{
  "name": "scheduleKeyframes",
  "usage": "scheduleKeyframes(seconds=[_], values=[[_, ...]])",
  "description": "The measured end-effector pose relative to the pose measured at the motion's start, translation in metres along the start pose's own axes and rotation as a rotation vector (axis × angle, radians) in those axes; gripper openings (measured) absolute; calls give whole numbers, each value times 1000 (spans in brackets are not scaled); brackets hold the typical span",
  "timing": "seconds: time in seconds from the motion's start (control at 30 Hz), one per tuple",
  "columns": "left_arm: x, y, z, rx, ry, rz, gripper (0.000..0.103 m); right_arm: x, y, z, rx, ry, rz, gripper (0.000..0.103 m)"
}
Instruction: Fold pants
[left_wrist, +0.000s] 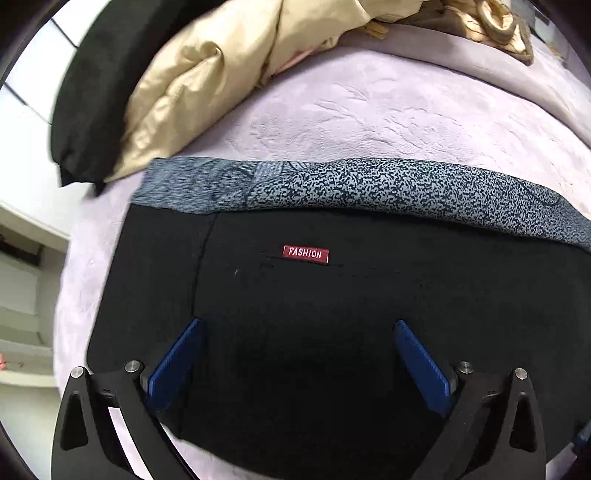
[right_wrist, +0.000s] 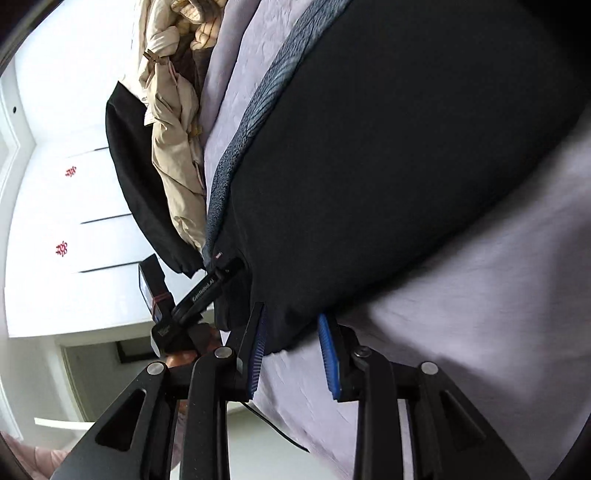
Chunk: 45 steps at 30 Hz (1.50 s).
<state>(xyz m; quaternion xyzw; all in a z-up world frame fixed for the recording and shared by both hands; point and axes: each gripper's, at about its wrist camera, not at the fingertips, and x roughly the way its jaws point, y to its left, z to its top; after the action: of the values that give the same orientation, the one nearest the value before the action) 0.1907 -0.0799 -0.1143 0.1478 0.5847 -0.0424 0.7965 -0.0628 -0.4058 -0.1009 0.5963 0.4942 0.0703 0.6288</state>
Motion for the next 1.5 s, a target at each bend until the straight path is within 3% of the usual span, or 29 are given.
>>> scheduleKeyframes(seconds=[0.03,0.07,0.17,0.23,0.33,0.43,0.53,0.6,0.63,0.67,0.77,0.9,0.97,1.07,1.17,1.23,1.33,1.4,1.43,1.47,1.5], values=[[2,2,2,9,1,-13,103,6,2,-1,4,-10,-13,28],[3,2,2,18,-1,-17,103,6,4,1,8,-14,-23,11],[4,3,2,47,-21,-33,103,-11,27,4,-60,-56,1,8],[7,5,2,42,-24,-50,103,-9,35,1,-119,-48,-84,8],[8,7,2,44,-29,-60,103,5,27,-5,-94,-21,-130,17],[11,10,2,46,-34,-69,103,30,31,-15,-102,65,-59,46],[14,24,1,44,-31,-75,103,62,48,-28,-197,130,-72,47],[16,30,1,43,-33,-75,103,73,51,-33,-211,136,-65,37],[16,31,1,44,-35,-75,103,81,54,-32,-205,144,-52,22],[20,34,1,44,-37,-76,103,85,56,-33,-221,148,-78,19],[20,32,1,48,-39,-78,103,93,60,-48,-347,205,-208,19],[8,28,2,48,-1,-65,103,83,58,-60,-340,316,-255,19],[-12,24,2,77,-37,-82,103,47,62,-59,-396,244,-314,19],[-38,5,-7,122,-75,-160,103,-25,62,-32,-399,22,-388,19],[-42,-33,-17,187,-74,-228,103,-78,54,4,-403,-143,-520,19],[-26,-66,-25,225,-35,-210,103,-85,46,23,-438,-138,-608,19],[-5,-79,-22,208,-28,-161,103,-71,27,36,-536,-57,-768,6],[2,-66,-12,147,12,-189,103,-83,18,49,-492,-89,-786,0],[-2,-56,-5,132,18,-175,103,-97,17,58,-421,-146,-809,1],[-8,-50,-2,126,11,-166,103,-109,17,65,-366,-186,-814,6],[-17,-39,4,117,-15,-179,103,-120,21,70,-320,-208,-765,10]])
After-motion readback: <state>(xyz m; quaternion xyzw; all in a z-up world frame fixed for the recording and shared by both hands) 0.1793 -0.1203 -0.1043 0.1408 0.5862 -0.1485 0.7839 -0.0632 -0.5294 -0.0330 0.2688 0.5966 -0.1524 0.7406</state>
